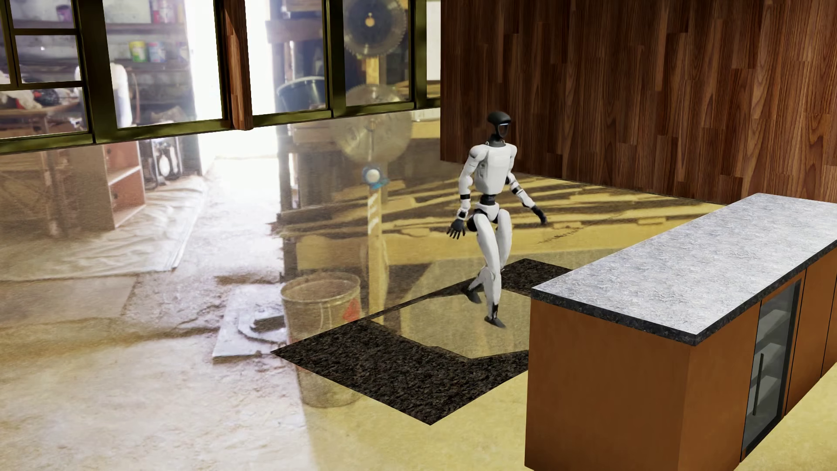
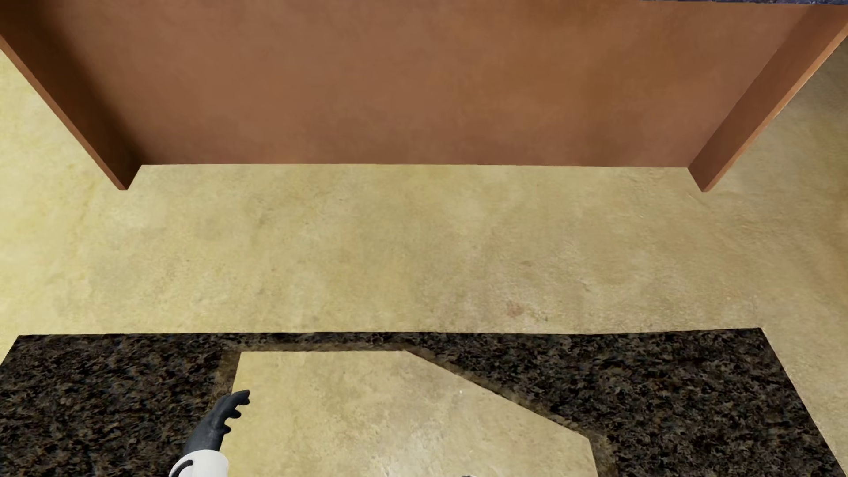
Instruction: Go to the counter
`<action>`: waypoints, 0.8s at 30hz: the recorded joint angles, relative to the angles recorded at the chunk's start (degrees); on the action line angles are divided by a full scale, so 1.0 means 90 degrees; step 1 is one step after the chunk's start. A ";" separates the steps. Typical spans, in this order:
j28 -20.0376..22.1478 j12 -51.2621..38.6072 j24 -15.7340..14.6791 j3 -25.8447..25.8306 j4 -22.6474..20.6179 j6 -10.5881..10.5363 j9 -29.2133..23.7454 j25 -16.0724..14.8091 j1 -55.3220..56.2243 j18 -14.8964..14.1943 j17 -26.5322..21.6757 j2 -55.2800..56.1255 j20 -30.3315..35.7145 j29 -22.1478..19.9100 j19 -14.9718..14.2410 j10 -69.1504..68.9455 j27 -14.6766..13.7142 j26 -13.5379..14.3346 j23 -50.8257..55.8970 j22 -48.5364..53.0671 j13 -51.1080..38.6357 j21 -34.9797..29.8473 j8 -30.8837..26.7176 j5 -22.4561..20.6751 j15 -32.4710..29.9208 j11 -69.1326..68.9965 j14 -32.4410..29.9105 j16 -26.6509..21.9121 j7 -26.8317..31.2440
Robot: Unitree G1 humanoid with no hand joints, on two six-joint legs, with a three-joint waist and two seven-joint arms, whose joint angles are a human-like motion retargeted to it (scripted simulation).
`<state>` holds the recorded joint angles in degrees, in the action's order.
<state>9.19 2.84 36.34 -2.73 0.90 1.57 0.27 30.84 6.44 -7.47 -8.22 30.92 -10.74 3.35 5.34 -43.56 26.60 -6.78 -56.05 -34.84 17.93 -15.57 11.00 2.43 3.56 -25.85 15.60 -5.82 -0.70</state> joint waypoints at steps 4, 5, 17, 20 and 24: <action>-0.1215 0.0342 0.0685 0.0056 0.0536 -0.0241 -0.0109 0.0295 0.1831 -0.0167 -0.0029 -0.0923 0.1076 -0.0063 0.0009 -0.3600 -0.0441 -0.0156 0.0649 -0.0400 -0.0525 -0.0131 0.0541 -0.0031 0.1210 -0.0674 -0.1355 -0.0266 0.0450; -0.1381 0.0529 0.0799 0.0126 0.0823 -0.0324 -0.0133 0.0215 0.2231 0.0145 -0.0011 -0.1183 0.1048 -0.0531 -0.0034 -0.3892 -0.0479 -0.0177 0.0714 -0.0431 -0.0820 -0.0014 0.0574 -0.0095 0.1431 -0.0730 -0.1292 -0.0224 0.0279; -0.1385 0.2144 0.0660 0.0812 0.1068 -0.0423 0.0030 0.0190 0.2044 0.1817 -0.0234 -0.3320 -0.0034 -0.1538 -0.0669 0.1614 -0.1190 -0.1354 0.2000 -0.2087 -0.3277 -0.0269 -0.0187 -0.0049 0.1713 -0.1189 -0.0474 0.0523 -0.3025; -0.1370 0.1885 0.0609 0.0795 0.0785 -0.0279 -0.0067 0.0246 0.1305 0.1697 -0.0153 -0.2112 -0.0171 -0.1124 -0.1342 0.1997 -0.1185 -0.0883 0.1968 -0.1599 -0.2726 -0.0444 -0.0548 0.0477 -0.0168 -0.3754 -0.0109 0.0801 -0.3339; -0.0453 0.0830 0.0445 0.0589 0.0352 0.0093 -0.0266 0.0332 0.0670 0.1505 -0.0132 -0.0384 -0.0298 -0.0781 -0.0606 0.2050 -0.0743 -0.0679 0.1219 -0.0977 -0.1877 -0.0268 -0.0075 0.1892 0.0080 -0.5830 0.0331 0.0707 -0.3183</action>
<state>5.11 10.31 40.34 2.58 4.06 2.41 -2.12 33.83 12.47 6.07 -9.41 27.46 -13.42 -3.68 -0.11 -25.11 19.92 -12.90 -45.08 -43.63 1.04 -17.98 10.32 19.46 4.28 -78.32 18.58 0.55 -29.34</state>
